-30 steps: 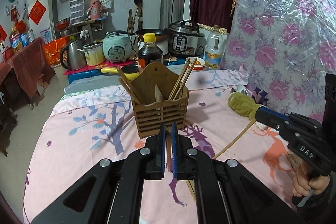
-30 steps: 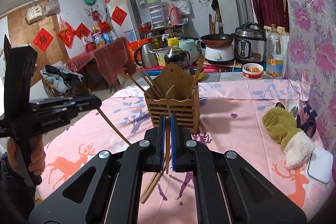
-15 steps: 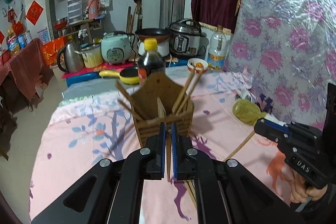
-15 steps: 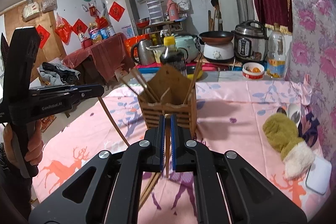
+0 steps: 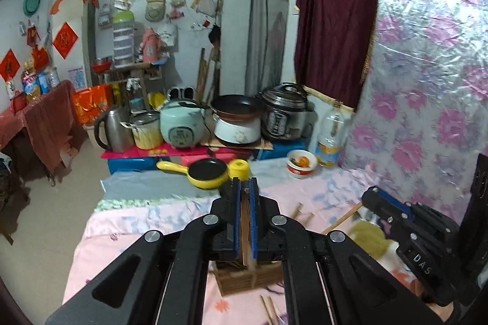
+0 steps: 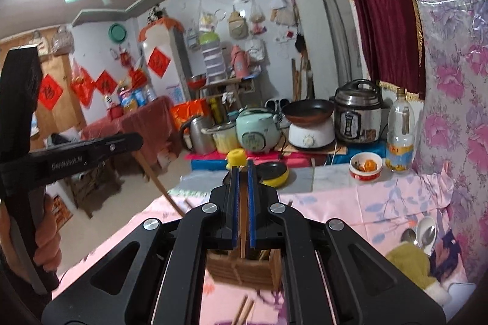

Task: Organize utensils
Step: 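Lower the chopsticks into the wooden holder and open both tools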

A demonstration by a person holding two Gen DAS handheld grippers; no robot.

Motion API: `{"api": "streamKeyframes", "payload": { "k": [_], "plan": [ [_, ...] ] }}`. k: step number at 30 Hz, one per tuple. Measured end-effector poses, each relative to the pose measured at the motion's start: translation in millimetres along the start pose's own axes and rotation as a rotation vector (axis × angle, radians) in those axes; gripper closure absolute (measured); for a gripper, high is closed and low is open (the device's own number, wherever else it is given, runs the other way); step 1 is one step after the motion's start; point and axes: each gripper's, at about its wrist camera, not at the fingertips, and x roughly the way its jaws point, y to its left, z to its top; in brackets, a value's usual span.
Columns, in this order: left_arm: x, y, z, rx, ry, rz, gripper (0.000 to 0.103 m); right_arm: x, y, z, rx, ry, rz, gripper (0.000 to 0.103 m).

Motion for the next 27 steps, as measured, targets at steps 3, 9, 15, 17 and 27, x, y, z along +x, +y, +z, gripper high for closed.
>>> {"api": "streamKeyframes", "payload": {
  "k": [3,9,15,17,27],
  "plan": [
    [32.1,7.5,-14.1,-0.019,0.038,0.013,0.097,25.7,-5.0,-11.1,0.021,0.028,-0.007,0.097],
    [78.8,38.1,-55.7,-0.147,0.155,-0.047,0.060,70.6,-21.0,-52.7,0.057,0.167,-0.014,0.092],
    [51.4,51.9,-63.3,-0.185,0.093,-0.033,0.025,41.1,-20.8,-46.3,0.040,0.109,-0.028,0.073],
    [37.9,53.1,-68.6,-0.190,0.071,-0.021,0.020,27.5,-20.8,-48.9,0.045,0.090,-0.032,0.063],
    [-10.9,60.0,-149.9,-0.281,0.104,0.007,0.006,-32.1,-26.0,-87.3,0.098,0.105,-0.019,0.026]
  ]
}}
